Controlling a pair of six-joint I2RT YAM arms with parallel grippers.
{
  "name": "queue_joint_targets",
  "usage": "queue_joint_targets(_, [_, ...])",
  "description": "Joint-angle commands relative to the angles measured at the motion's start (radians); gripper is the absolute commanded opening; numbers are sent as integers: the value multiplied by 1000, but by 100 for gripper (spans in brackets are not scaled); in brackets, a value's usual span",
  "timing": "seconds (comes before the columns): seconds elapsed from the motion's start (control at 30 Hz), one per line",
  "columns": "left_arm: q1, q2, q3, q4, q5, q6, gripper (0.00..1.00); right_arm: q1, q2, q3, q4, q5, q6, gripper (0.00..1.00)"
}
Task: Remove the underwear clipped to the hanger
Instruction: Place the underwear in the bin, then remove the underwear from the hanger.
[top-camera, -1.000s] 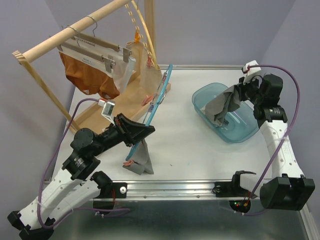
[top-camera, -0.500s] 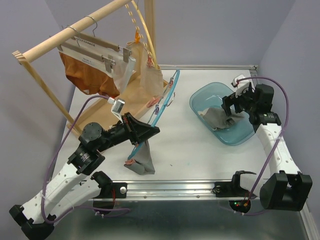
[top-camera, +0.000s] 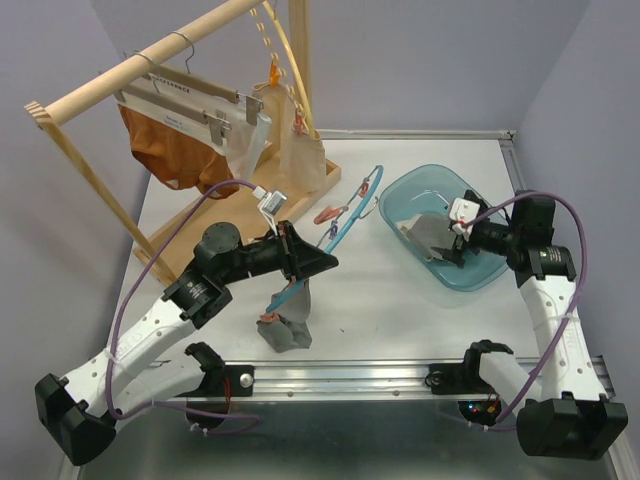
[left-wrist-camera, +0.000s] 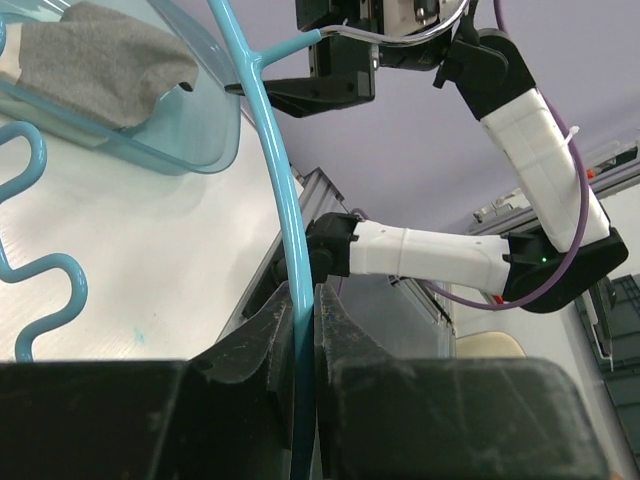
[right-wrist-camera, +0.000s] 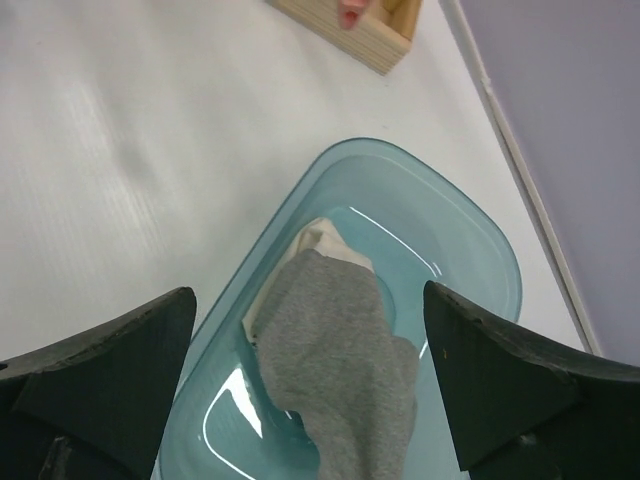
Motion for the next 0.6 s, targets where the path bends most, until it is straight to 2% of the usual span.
queue_joint_targets(0.0, [-2, 24, 80, 131, 64, 42, 0, -4, -7, 35, -218, -150, -266, 100])
queue_joint_targets(0.13, [-2, 63, 90, 134, 92, 47, 0, -4, 45, 110, -483, -227, -513, 100])
queue_joint_targets(0.27, [-1, 106, 99, 139, 119, 49, 0, -4, 99, 185, -679, -300, -722, 100])
queue_joint_targets(0.4, [-2, 132, 111, 147, 142, 49, 0, 28, 134, 236, -718, -337, -741, 100])
queue_joint_targets(0.57, [-2, 157, 119, 159, 167, 43, 0, 150, 166, 275, -714, -339, -693, 100])
